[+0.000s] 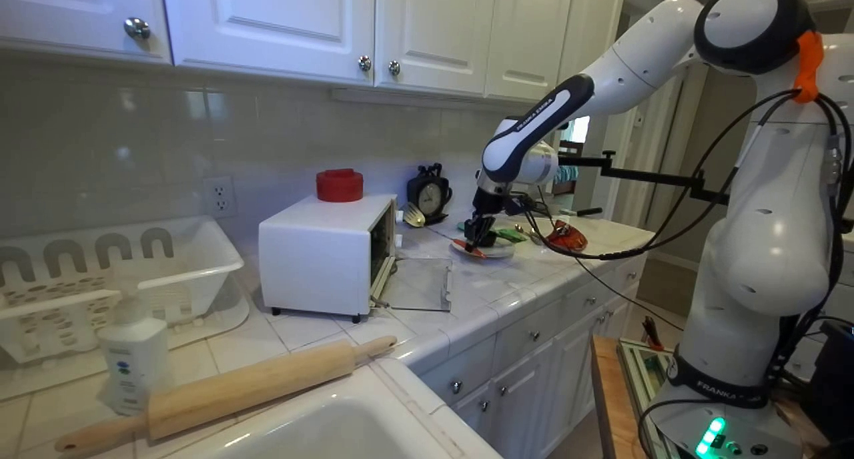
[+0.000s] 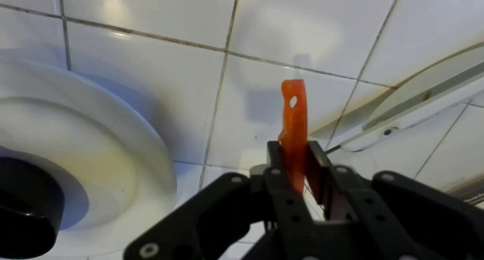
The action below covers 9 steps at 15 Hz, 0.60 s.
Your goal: Use the fish slice to take the black measuring cup out of the open oven.
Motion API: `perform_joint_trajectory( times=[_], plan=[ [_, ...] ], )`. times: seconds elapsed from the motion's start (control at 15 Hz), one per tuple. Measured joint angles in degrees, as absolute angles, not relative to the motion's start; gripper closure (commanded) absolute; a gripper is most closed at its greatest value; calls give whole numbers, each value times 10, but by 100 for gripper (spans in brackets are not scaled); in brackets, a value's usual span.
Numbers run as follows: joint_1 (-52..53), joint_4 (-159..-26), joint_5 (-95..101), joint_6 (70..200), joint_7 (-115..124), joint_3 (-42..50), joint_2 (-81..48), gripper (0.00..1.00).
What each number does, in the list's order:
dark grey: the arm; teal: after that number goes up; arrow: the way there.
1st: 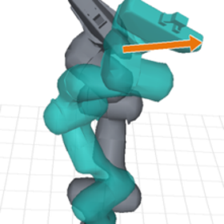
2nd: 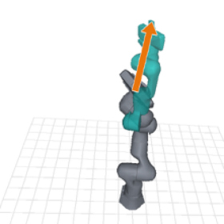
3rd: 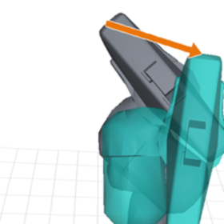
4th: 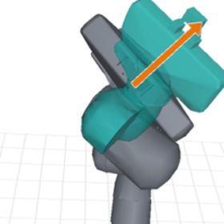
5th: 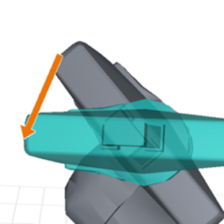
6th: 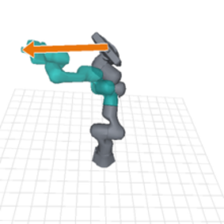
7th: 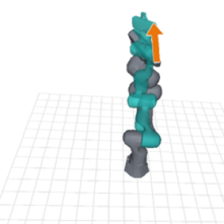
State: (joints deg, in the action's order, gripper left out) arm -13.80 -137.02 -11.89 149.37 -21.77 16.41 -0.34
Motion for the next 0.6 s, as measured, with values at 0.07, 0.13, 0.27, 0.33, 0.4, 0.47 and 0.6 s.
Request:
perform_joint_trajectory(
  times=[0.07,0.13,0.27,0.33,0.4,0.47,0.6],
  plan=[
    [-143,-1365,-121,1486,-229,166,-6,95],
    [-148,-1360,-123,1475,-239,168,-8,95],
    [-157,-1352,-131,1456,-261,169,-16,95],
    [-160,-1347,-136,1450,-270,169,-23,95],
    [-162,-1342,-141,1446,-277,169,-31,95],
    [-164,-1336,-146,1443,-284,169,-40,95],
    [-167,-1324,-155,1439,-293,166,-59,95]
  ],
)
